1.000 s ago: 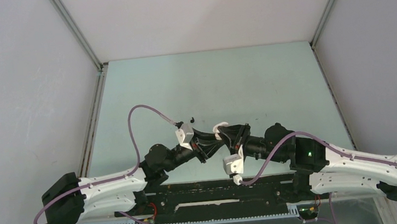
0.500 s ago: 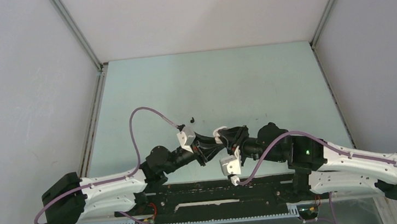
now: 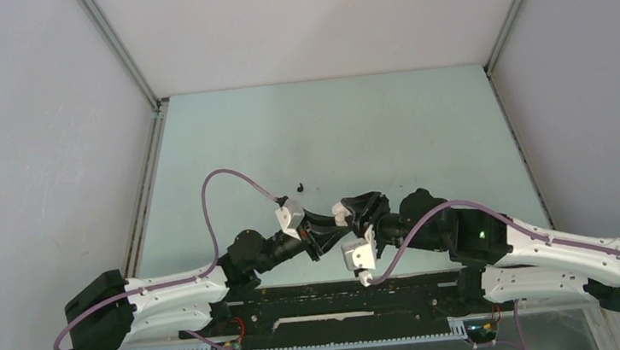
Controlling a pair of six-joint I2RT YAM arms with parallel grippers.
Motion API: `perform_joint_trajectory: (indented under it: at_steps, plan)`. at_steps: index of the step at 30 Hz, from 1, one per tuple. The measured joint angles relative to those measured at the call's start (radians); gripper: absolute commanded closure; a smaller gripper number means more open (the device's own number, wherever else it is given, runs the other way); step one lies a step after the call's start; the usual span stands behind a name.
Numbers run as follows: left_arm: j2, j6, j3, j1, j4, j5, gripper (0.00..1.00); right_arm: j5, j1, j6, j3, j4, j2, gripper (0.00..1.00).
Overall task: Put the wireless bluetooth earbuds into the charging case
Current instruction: Insert the left earbud into the left side groove of the charging case, then close the charging case with the earbuds.
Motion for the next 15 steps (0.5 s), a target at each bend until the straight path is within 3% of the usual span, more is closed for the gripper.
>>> perform_joint_trajectory:
  at_steps: [4, 11, 15]
  plan:
    - [0.0, 0.0, 0.0, 0.0, 0.026, -0.012, 1.0, -0.031, -0.013, 0.063, 0.104, -0.1, 0.026, 0.39]
    - [0.0, 0.0, 0.0, 0.002, 0.068, -0.028, 1.0, -0.152, -0.087, 0.239, 0.228, -0.266, 0.036, 0.34]
    - [0.0, 0.0, 0.0, 0.002, 0.068, -0.034, 1.0, -0.224, -0.219, 0.37, 0.264, -0.334, 0.034, 0.34]
